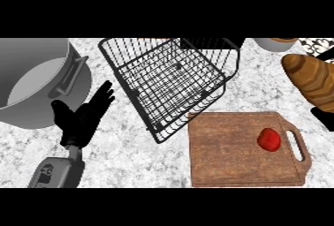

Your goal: Pick the croissant from the cutting board and place it in the tiered basket

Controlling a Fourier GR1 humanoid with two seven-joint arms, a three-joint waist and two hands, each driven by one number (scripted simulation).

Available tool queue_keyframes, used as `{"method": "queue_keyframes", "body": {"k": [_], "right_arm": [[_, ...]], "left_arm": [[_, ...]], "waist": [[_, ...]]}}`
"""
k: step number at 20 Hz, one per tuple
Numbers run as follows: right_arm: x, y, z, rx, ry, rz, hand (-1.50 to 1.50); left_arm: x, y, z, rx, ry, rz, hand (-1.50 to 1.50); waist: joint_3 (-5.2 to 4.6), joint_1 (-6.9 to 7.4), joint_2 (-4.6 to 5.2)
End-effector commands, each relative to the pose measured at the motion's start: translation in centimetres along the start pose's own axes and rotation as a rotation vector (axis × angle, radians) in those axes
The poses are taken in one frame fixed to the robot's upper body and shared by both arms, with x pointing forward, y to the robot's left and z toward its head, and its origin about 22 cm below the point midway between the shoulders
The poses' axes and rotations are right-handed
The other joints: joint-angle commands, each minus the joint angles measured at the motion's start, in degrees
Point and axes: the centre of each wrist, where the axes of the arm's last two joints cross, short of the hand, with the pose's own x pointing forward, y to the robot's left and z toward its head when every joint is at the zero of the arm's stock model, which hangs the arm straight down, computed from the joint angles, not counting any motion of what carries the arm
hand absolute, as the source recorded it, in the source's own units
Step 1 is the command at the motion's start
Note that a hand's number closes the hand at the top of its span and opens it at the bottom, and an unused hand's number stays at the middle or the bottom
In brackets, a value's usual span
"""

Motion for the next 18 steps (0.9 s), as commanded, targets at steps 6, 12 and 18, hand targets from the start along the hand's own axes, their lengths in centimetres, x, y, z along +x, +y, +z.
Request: {"method": "queue_keyframes", "body": {"k": [6, 12, 18], "right_arm": [[6.2, 0.8, -8.0, 0.03, 0.023, 0.067, 1.5], [8.0, 5.1, -13.1, 0.035, 0.057, -0.034, 1.5], [7.0, 9.0, -15.9, 0.011, 0.048, -0.069, 1.5]], "left_arm": [[0.1, -0.4, -0.3, -0.016, -0.001, -0.022, 0.0], [-0.2, 0.1, 0.0, -0.009, 0.005, -0.012, 0.0], [-0.2, 0.5, 0.4, -0.018, -0.007, 0.005, 0.0]], "waist": [[-0.03, 1.03, 0.2], [-0.01, 1.05, 0.25], [0.03, 0.52, 0.23]]}}
